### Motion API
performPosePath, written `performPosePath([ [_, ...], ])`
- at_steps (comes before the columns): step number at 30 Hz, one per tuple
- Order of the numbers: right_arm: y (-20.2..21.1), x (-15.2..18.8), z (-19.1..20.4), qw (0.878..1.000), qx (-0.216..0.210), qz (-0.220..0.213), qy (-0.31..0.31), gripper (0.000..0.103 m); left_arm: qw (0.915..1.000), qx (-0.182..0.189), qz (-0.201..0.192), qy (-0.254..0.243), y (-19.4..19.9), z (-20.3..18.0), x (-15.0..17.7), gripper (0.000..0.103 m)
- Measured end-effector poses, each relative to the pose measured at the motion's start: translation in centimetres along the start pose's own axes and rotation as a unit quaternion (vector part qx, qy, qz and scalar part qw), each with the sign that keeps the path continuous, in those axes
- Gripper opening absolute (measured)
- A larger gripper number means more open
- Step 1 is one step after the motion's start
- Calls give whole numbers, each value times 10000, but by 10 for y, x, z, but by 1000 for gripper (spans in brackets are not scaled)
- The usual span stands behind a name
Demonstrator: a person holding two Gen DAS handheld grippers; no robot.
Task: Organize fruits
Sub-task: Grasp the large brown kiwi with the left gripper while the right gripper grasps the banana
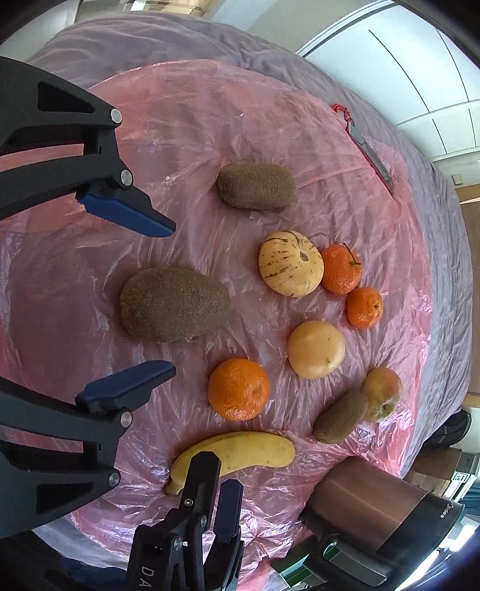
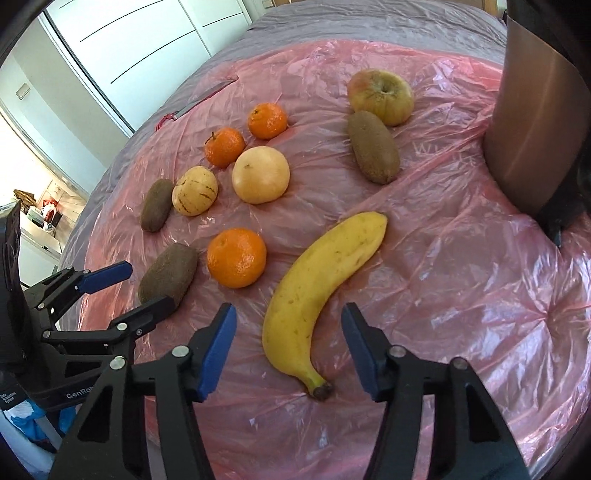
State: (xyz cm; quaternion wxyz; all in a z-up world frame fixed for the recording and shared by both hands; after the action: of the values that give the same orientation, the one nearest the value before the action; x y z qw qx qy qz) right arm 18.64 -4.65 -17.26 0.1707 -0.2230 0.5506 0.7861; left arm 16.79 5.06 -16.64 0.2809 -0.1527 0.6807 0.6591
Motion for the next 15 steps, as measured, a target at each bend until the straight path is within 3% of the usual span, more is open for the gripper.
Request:
performPosePath([
  [1, -5, -1, 1, 10000, 14, 46, 9, 22, 10000, 22, 20, 12, -3, 0, 0, 59],
  [3, -13, -2, 0, 9998, 57, 169, -9, 12, 9999, 68, 70, 41, -8, 1, 0, 56],
  [12, -42, -1, -5, 9977, 393, 516, -214, 8, 9995, 53, 303, -63, -31, -2, 4, 47],
  [15, -47, 0, -5, 9971, 465, 544, -277, 0, 9994, 94, 332, -84, -36, -4, 6, 40],
])
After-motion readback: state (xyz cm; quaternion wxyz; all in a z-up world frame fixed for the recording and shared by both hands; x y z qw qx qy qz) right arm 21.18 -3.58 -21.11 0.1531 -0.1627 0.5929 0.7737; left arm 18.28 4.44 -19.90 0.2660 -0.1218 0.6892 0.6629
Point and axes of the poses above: each gripper's, at about its wrist camera, not at the fingertips, and y roughly against the way its jaws point, z to its left, x to its underside, the point moved 6 cm from there along -y, roughly the way its jaws point, and after that the axes turned 9 degrees about -z, right-handed, at the moved point
